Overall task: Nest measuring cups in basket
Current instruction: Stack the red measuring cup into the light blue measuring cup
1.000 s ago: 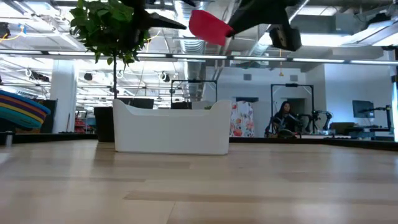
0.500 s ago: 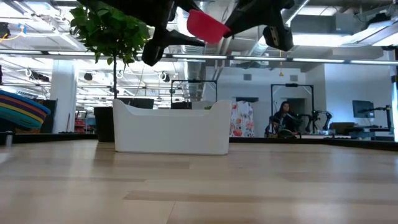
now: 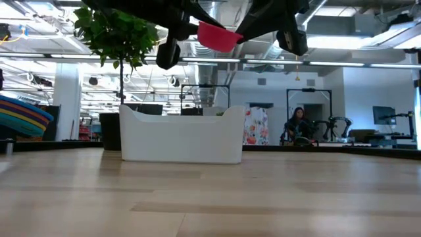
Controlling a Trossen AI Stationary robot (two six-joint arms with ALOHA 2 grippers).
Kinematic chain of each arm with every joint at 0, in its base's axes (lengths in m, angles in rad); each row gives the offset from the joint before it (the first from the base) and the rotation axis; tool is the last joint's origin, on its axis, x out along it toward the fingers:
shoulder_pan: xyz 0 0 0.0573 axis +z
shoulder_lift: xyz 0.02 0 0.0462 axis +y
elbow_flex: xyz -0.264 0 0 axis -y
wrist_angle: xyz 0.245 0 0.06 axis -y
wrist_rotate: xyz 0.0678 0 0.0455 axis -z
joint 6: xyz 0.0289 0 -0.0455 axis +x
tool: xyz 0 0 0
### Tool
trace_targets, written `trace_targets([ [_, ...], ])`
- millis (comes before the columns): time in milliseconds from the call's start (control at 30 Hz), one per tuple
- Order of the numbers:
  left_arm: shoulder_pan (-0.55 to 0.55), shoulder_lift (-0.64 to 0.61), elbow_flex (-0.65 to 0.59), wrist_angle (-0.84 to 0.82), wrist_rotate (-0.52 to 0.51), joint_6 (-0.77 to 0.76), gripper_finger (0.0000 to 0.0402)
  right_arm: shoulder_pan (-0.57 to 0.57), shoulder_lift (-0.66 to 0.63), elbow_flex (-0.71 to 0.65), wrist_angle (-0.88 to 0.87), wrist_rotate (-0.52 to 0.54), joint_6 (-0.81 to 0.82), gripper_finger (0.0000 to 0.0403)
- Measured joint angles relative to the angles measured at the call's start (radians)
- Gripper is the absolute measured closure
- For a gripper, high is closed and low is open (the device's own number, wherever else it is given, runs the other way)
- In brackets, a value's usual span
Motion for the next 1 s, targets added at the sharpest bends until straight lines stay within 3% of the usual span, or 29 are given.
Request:
trace_targets([
  [167,0.015,-0.019,-0.004,-0.047,0.122,0.011,0.0400,0.001,-0.001,0.001,0.008,-0.056,-0.020,0.0341],
  [400,0.009,-0.117,-0.006,-0.283,0.340,-0.008,0.0401,0.028,-0.002,0.001,0.003,-0.079,0.037,0.0265],
  [500,-0.050,-0.184,-0.025,-0.313,0.360,-0.085,0.0401,0.044,-0.002,0.001,-0.015,-0.079,0.079,0.0242],
  [767,-0.352,-0.357,-0.129,-0.400,0.024,-0.300,0.0401,0.076,-0.002,0.001,-0.065,-0.024,0.148,0.0228],
  [1000,-0.622,-0.347,-0.188,-0.401,-0.235,-0.453,0.0401,0.064,-0.002,0.001,-0.070,-0.015,0.152,0.0242],
])
